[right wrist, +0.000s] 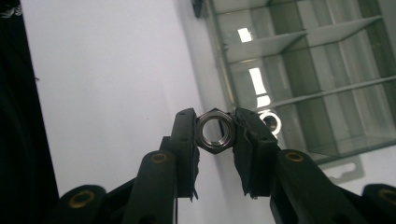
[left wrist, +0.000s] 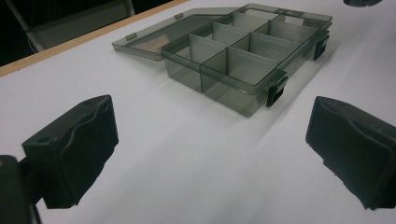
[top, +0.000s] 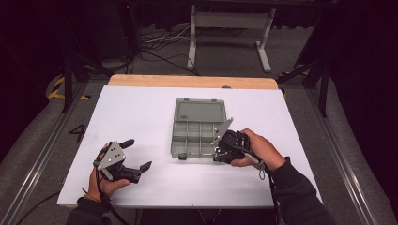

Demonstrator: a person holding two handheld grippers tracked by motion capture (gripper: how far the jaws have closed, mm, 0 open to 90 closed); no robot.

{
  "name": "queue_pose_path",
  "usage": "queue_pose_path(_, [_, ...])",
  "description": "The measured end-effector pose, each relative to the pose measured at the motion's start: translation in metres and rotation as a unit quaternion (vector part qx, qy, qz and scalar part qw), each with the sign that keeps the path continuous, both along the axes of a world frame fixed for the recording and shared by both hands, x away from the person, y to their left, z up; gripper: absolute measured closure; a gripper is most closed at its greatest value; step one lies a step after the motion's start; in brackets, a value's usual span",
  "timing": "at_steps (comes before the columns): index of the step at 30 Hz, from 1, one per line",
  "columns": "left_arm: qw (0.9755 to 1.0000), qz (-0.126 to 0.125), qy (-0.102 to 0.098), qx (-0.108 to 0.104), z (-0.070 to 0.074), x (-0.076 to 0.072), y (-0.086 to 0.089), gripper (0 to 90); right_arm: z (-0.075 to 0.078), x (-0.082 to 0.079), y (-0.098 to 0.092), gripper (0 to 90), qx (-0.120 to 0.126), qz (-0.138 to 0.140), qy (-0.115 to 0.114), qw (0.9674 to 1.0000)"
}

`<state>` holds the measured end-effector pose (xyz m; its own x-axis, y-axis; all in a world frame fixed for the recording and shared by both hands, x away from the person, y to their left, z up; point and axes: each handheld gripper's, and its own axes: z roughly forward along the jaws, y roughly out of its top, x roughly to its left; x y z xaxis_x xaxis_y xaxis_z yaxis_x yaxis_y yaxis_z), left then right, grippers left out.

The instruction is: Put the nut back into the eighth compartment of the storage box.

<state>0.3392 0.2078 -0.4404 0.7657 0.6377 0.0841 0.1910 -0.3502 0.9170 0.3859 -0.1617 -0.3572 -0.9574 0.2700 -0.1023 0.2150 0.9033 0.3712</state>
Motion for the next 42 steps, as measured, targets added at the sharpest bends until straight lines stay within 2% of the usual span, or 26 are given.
queue_pose_path(5, [1.0, -0.001, -0.001, -0.001, 0.0, 0.0, 0.0, 2.7, 0.005, 0.016, -0.007, 70.5, -0.01, -0.024, -0.003, 0.9997])
queue_pose_path(16, [1.0, -0.002, 0.0, 0.0, 0.0, 0.0, 0.0, 2.7, 0.002, 0.037, -0.011, 70.5, -0.029, -0.045, 0.001, 0.9986])
queue_pose_path(28, [1.0, -0.003, 0.0, -0.002, 0.0, 0.0, 0.0, 2.7, -0.003, 0.053, -0.013, 70.5, -0.041, -0.062, 0.006, 0.9973])
queue_pose_path(42, [1.0, -0.003, 0.0, -0.002, 0.0, 0.0, 0.0, 2.7, -0.011, 0.062, -0.011, 70.4, -0.047, -0.068, 0.018, 0.9964])
